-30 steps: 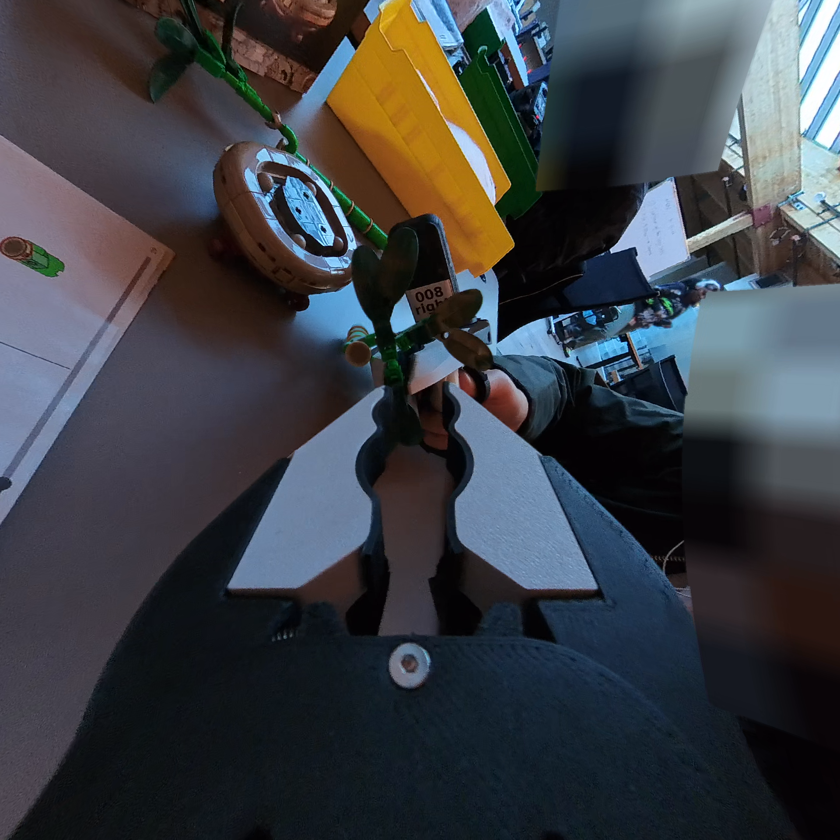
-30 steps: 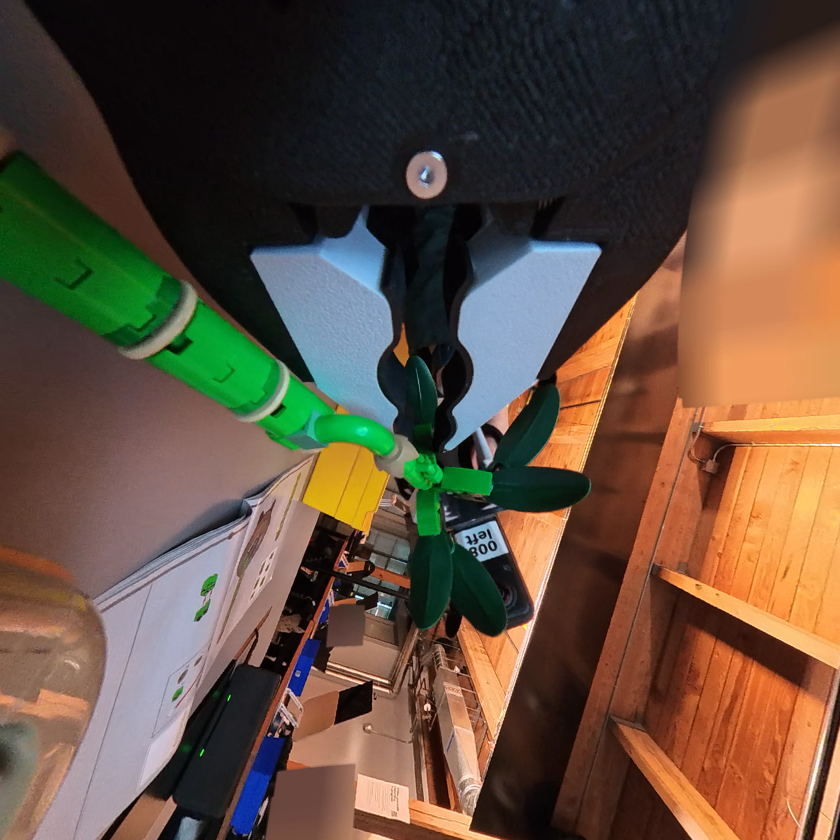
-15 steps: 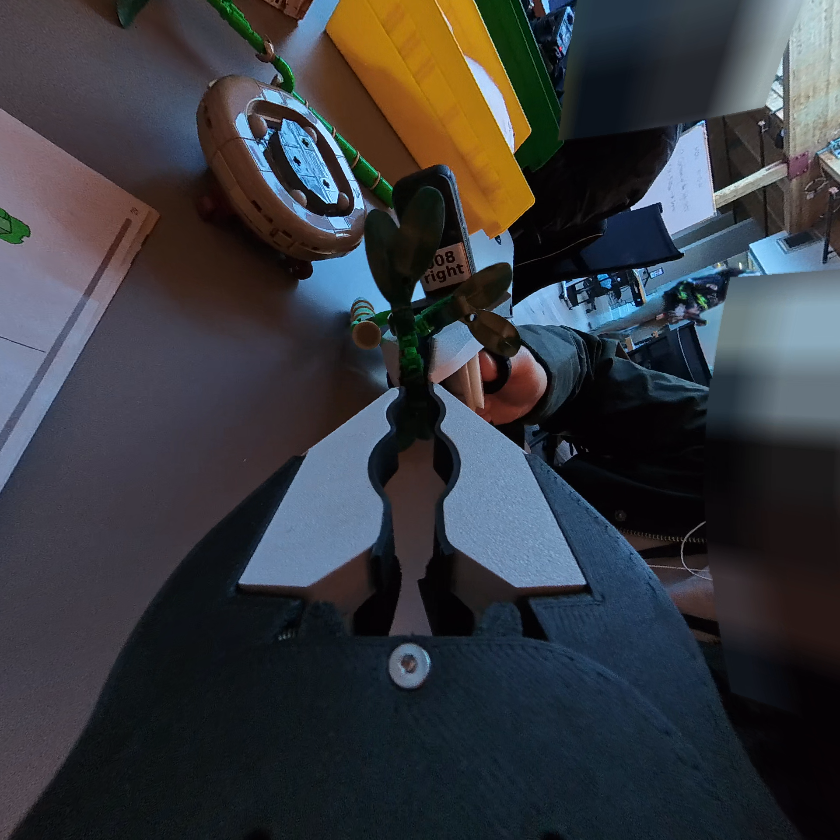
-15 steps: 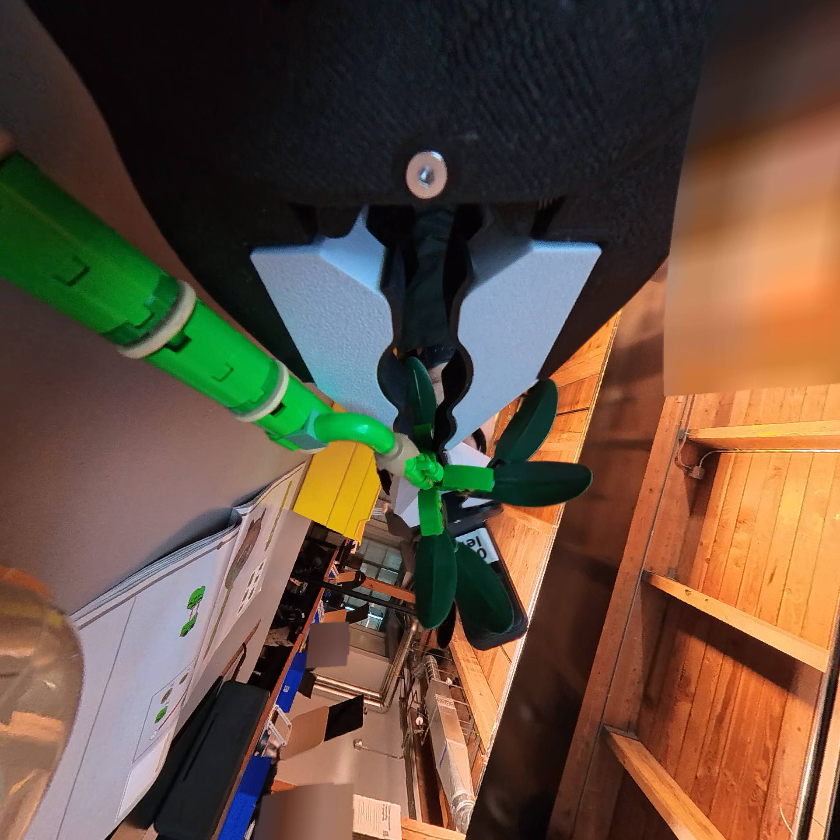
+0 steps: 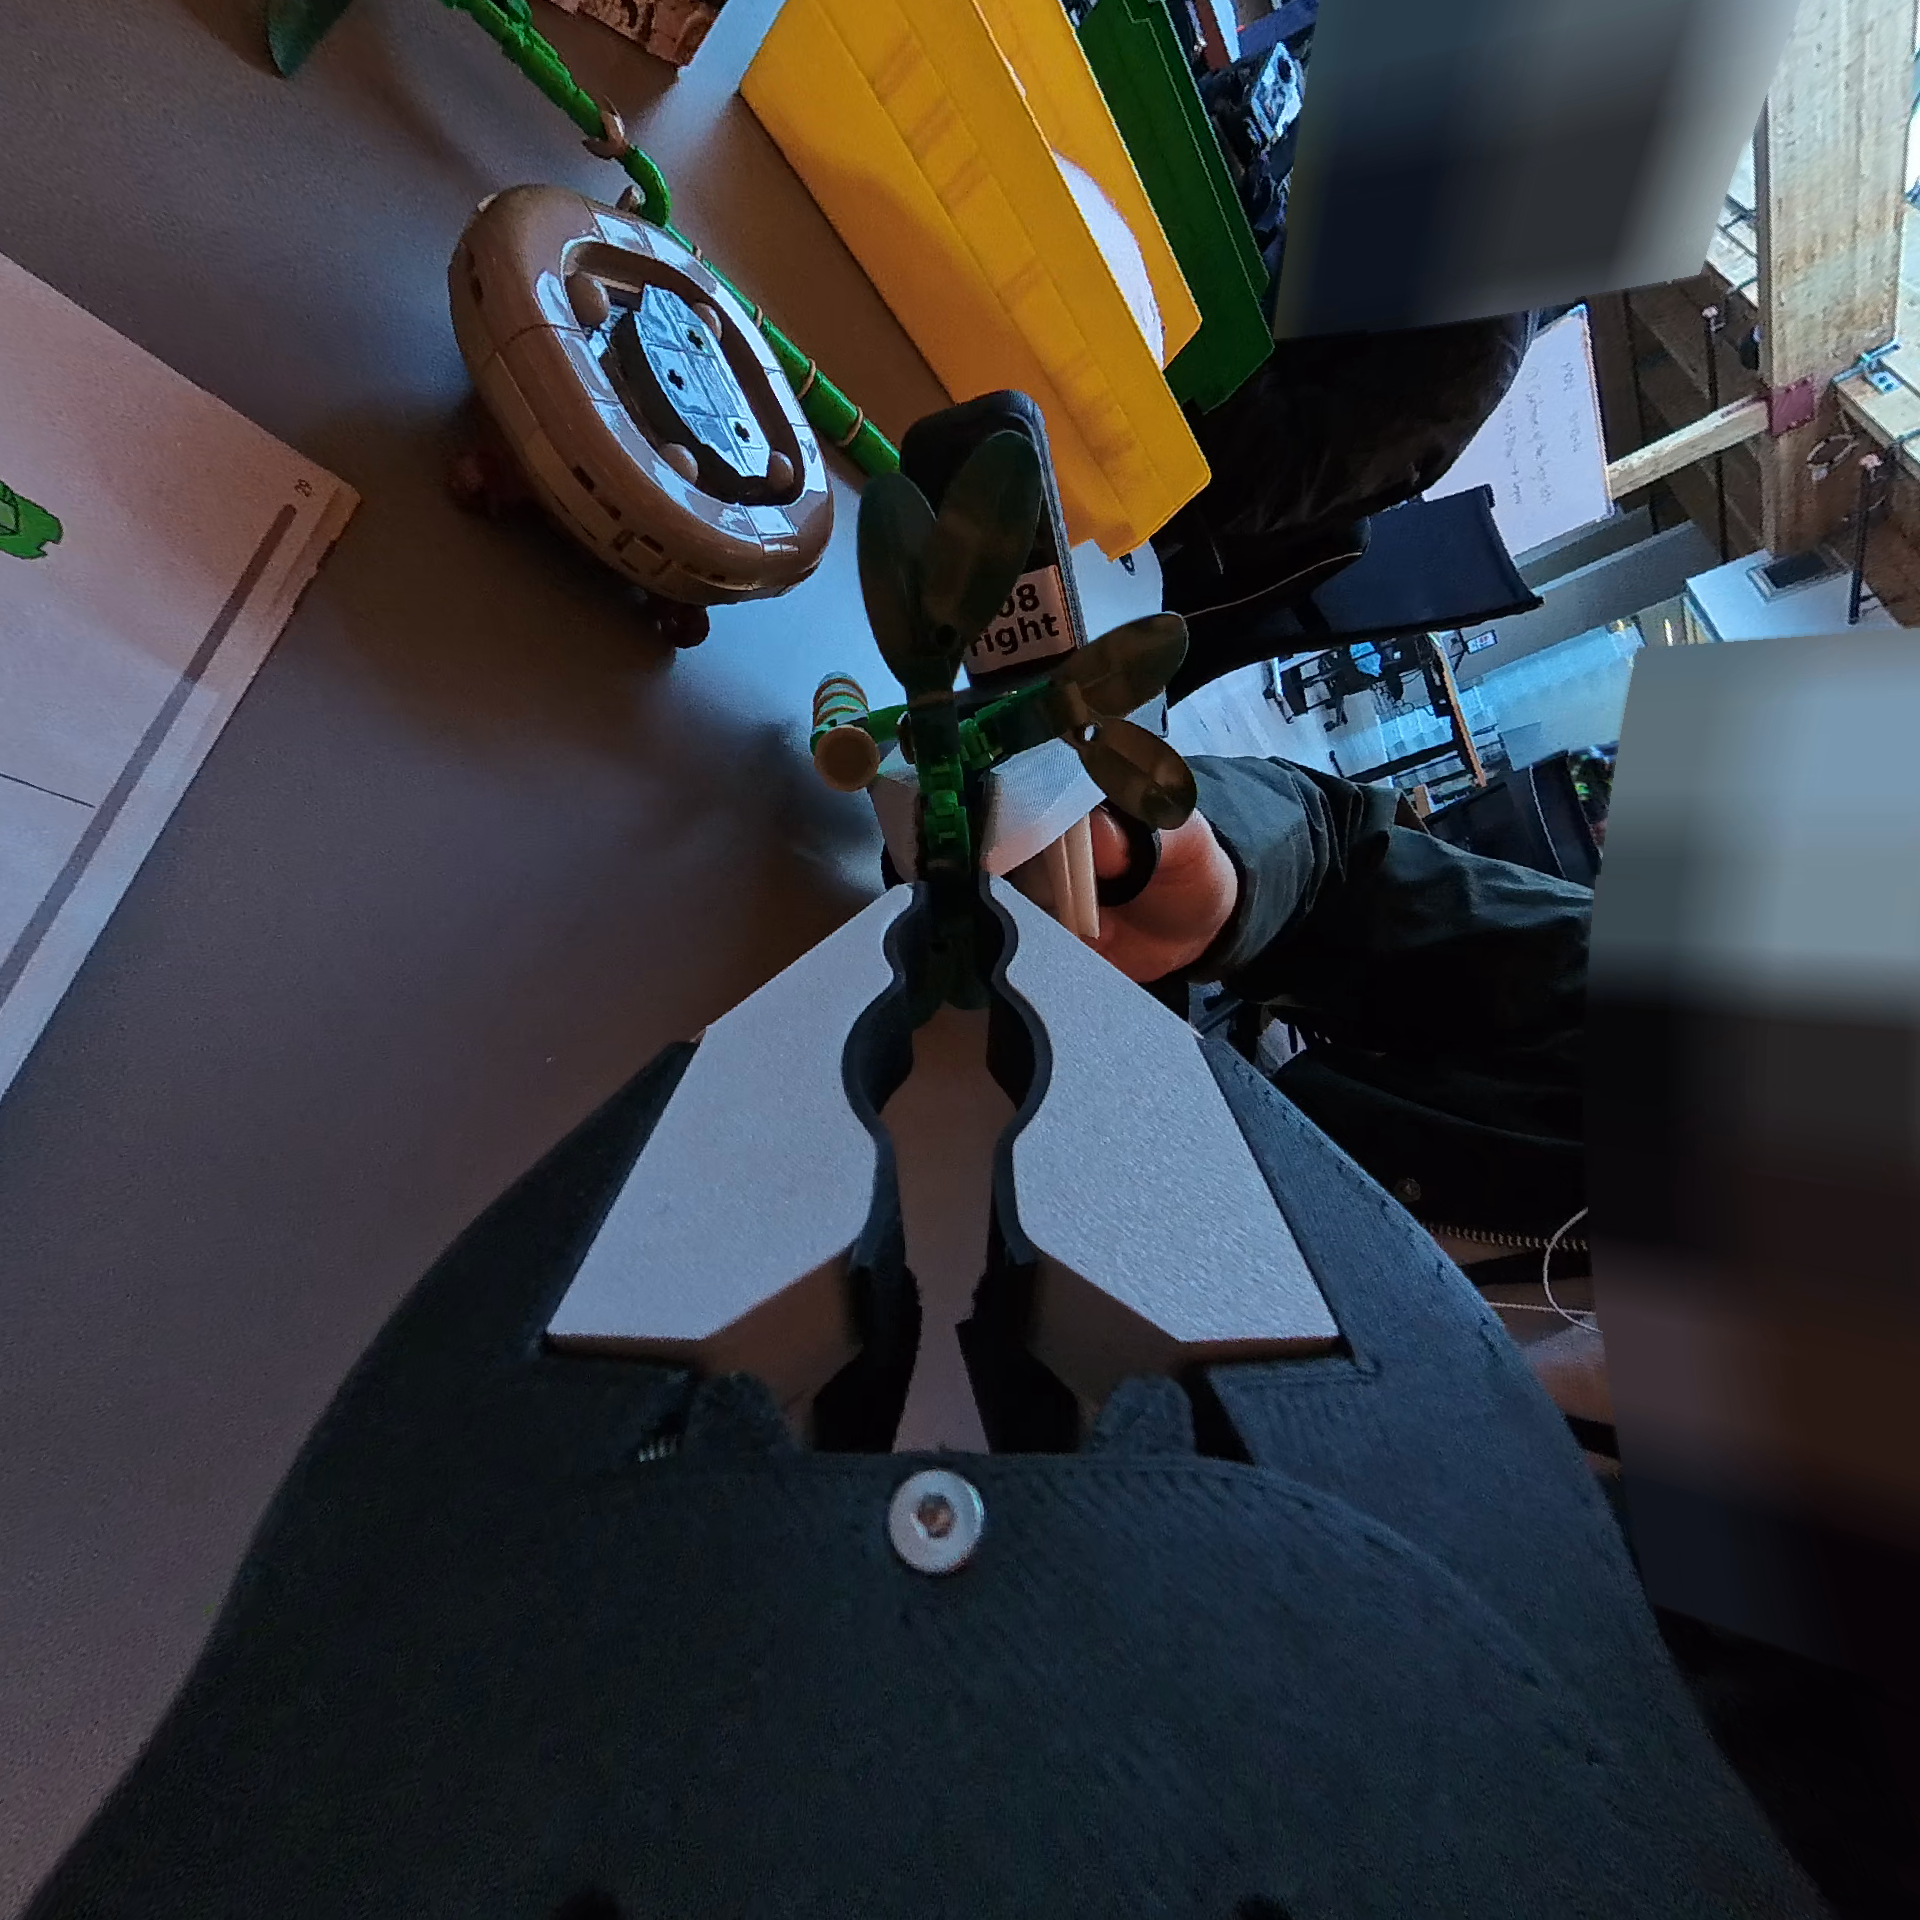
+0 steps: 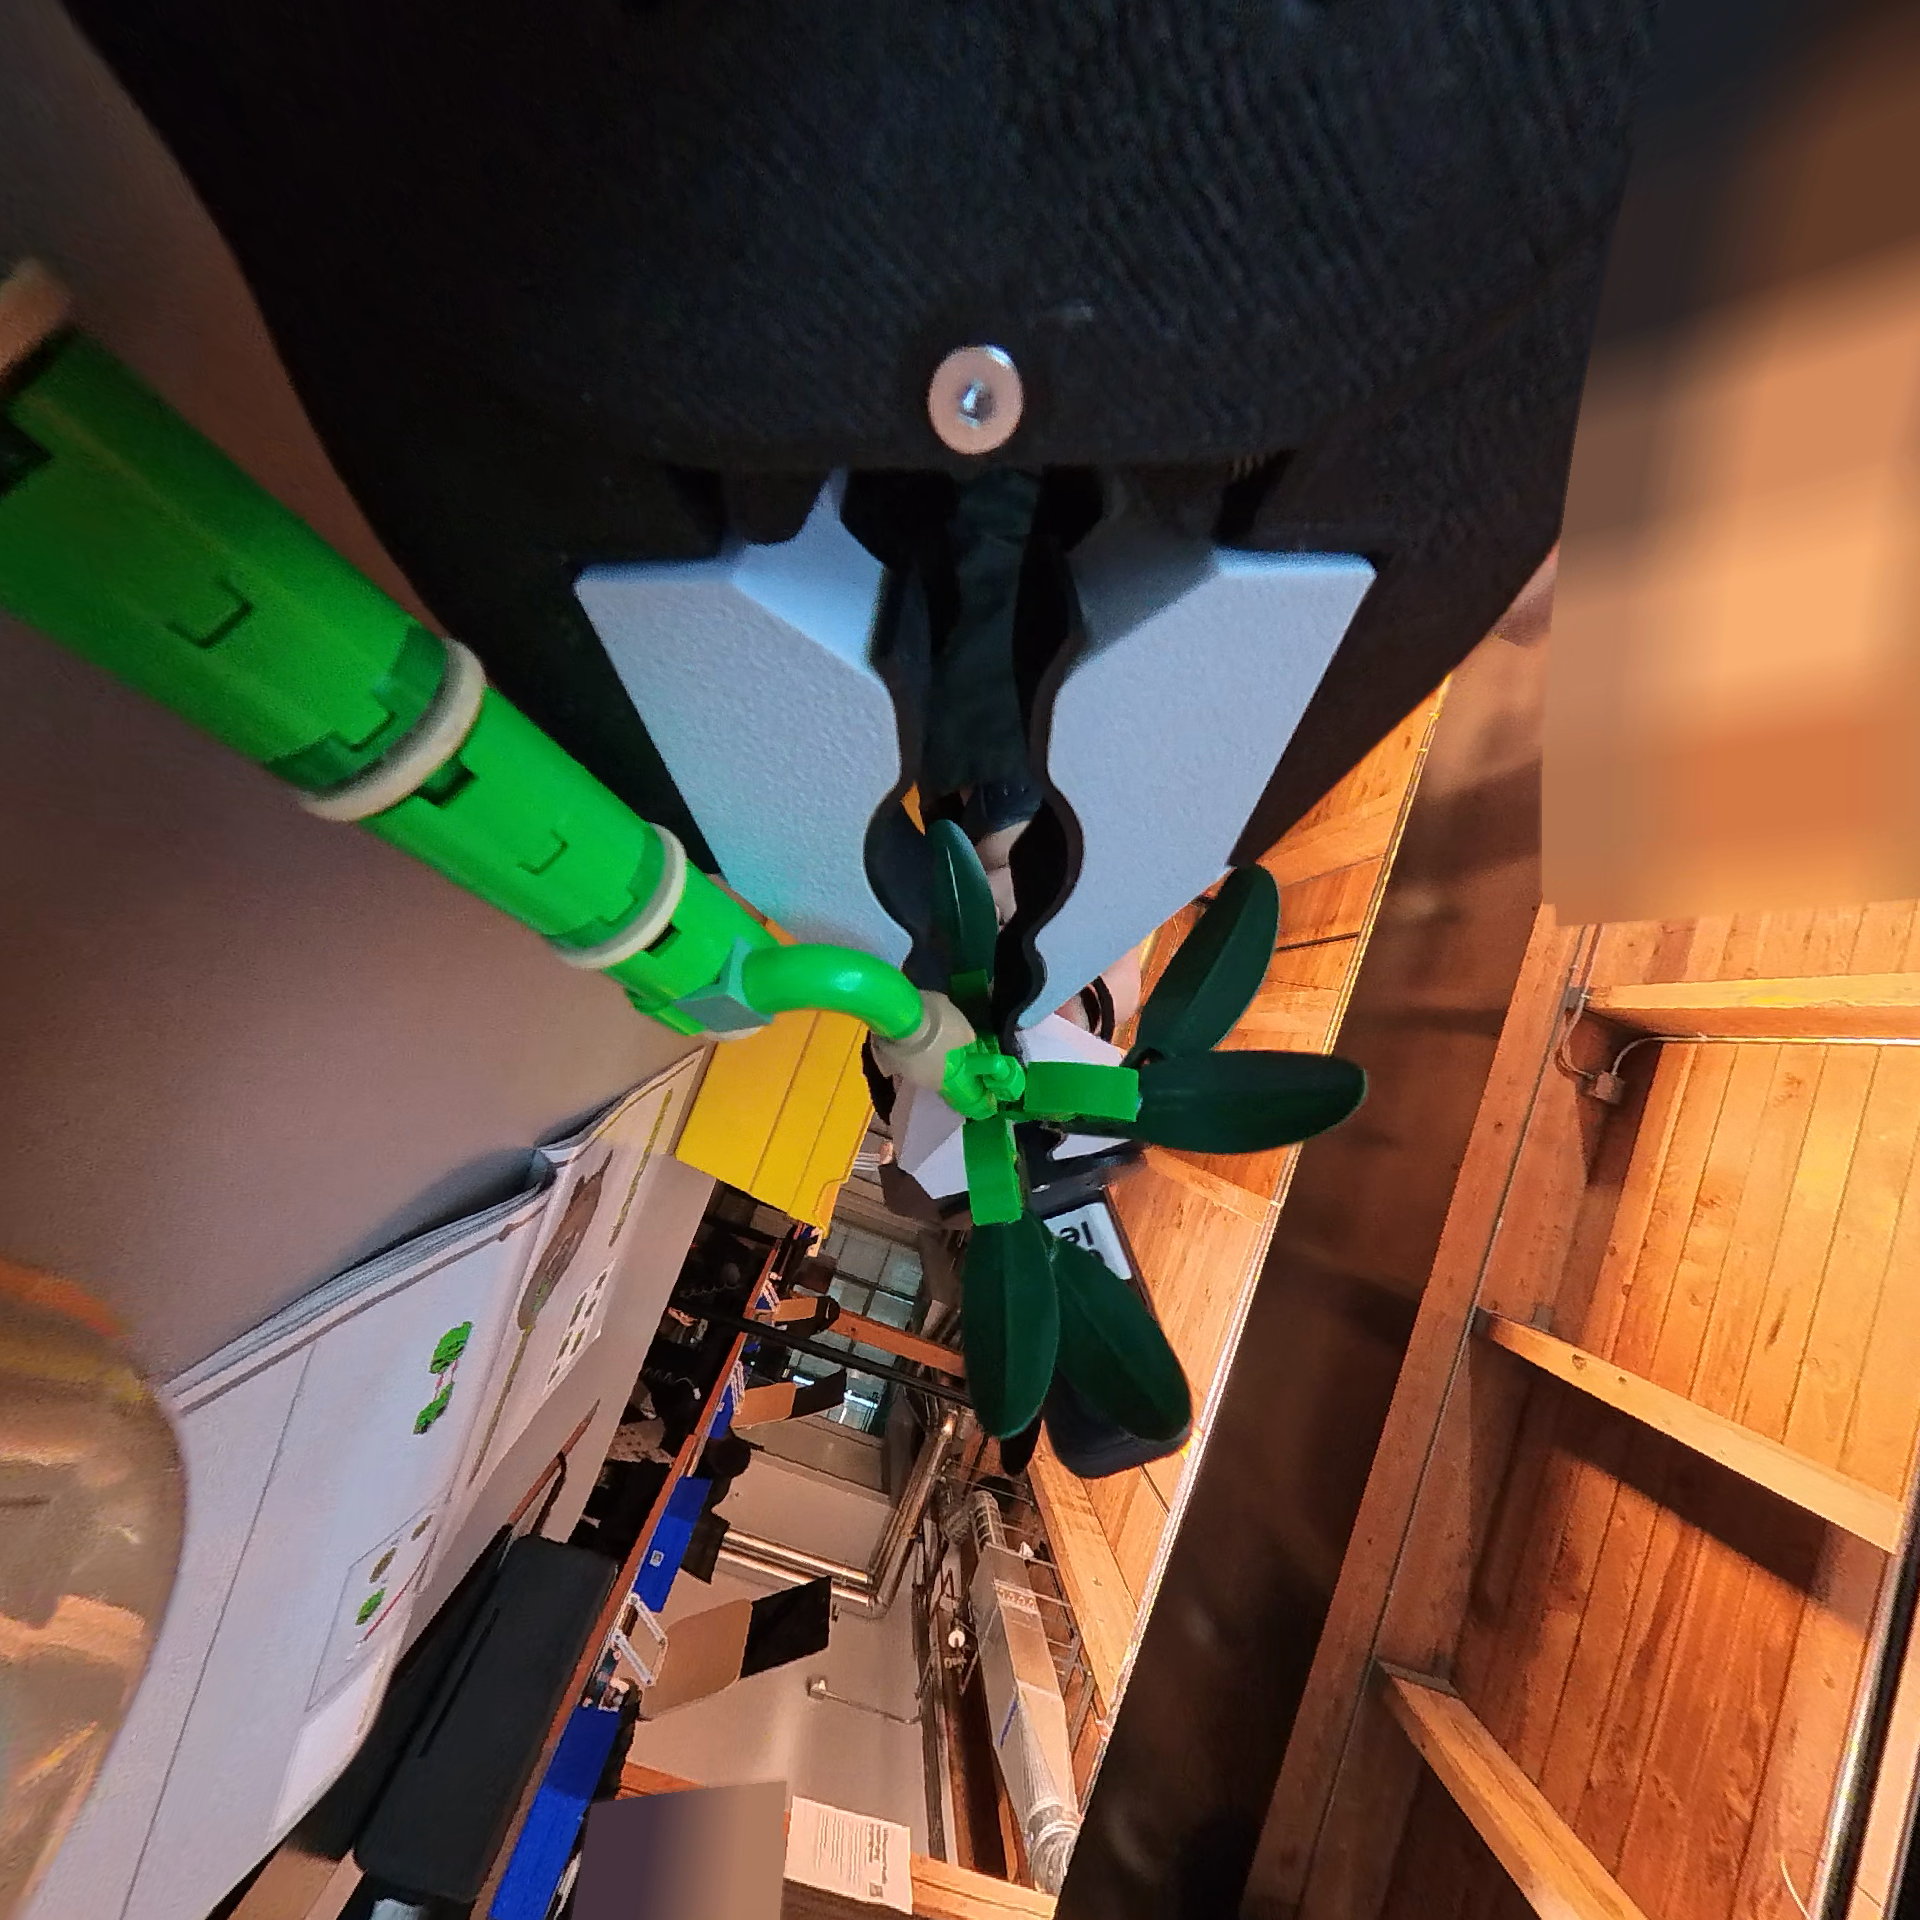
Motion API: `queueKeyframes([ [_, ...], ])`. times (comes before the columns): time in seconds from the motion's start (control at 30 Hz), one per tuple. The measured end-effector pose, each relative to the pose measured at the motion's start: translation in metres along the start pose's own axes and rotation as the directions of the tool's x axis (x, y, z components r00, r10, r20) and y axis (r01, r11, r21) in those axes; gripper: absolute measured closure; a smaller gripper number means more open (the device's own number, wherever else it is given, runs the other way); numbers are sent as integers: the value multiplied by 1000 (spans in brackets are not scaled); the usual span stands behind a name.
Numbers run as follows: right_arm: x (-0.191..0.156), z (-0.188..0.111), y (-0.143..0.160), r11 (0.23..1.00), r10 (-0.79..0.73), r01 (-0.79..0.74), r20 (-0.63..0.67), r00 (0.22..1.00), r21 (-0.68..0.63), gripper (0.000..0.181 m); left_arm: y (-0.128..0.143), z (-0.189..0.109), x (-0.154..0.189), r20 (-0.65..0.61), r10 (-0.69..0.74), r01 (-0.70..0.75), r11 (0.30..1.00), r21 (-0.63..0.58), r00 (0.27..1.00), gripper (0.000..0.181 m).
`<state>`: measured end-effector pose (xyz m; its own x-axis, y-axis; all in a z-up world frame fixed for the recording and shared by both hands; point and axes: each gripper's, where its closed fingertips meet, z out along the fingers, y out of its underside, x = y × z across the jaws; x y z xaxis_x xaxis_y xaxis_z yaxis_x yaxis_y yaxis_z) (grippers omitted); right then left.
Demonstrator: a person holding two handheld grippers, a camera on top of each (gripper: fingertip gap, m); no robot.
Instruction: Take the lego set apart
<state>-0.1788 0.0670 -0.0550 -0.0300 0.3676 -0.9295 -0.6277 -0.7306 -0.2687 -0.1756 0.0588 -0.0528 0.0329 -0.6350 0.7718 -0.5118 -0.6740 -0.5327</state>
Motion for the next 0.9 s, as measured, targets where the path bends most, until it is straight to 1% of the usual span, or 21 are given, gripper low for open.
queueKeyframes([
  [0.33, 0, 2, 5, 1000, -5, 5, -3, 1000, -23, 175, 5, -3, 1, -11, 6, -6, 999, -33, 1000, 176],
  [0.9, 1, 4, 10, 999, 7, -7, -6, 1000, -35, 175, 9, -6, 0, -32, -10, 8, 999, -51, 999, 176],
])
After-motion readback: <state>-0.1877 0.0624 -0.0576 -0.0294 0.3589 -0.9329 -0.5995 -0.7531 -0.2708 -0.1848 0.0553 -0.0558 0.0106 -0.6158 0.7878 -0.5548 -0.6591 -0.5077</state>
